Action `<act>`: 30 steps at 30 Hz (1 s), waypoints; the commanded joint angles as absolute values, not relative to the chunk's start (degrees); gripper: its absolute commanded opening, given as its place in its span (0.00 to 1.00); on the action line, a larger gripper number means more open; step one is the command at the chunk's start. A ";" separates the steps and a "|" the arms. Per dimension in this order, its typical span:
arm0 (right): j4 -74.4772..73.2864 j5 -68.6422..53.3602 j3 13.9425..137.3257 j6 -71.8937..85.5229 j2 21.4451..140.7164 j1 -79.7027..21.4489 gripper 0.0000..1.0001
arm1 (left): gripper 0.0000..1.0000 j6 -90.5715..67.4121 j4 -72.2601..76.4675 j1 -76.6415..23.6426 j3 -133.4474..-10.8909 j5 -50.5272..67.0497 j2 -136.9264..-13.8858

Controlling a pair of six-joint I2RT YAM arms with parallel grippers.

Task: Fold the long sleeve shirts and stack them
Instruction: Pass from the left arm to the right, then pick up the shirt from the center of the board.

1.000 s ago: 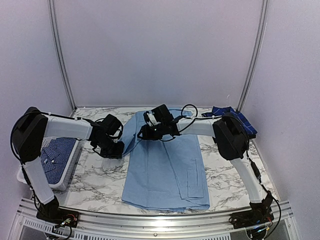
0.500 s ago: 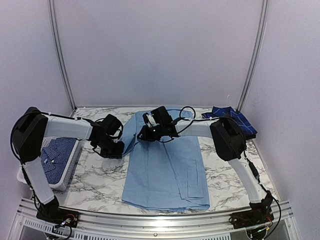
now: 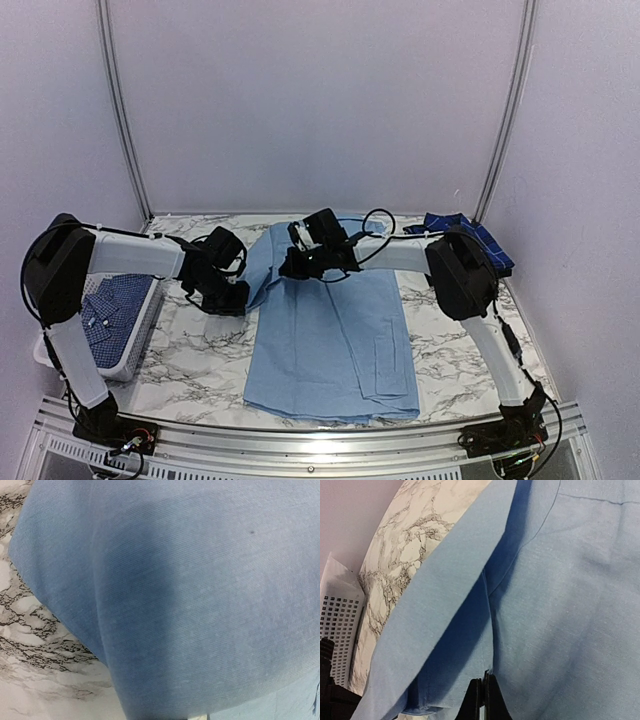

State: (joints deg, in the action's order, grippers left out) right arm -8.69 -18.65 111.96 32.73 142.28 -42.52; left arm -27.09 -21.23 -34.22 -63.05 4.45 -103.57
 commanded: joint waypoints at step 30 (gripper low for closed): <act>-16.97 6.25 97.12 20.60 106.78 -38.71 0.00 | 0.40 -30.98 -26.20 -39.00 -50.60 19.22 -85.85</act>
State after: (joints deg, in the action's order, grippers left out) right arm -16.58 3.36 97.91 22.17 110.87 -38.46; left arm -28.53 -22.22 -35.66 -56.90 18.00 -88.51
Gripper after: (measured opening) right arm 0.002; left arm 0.396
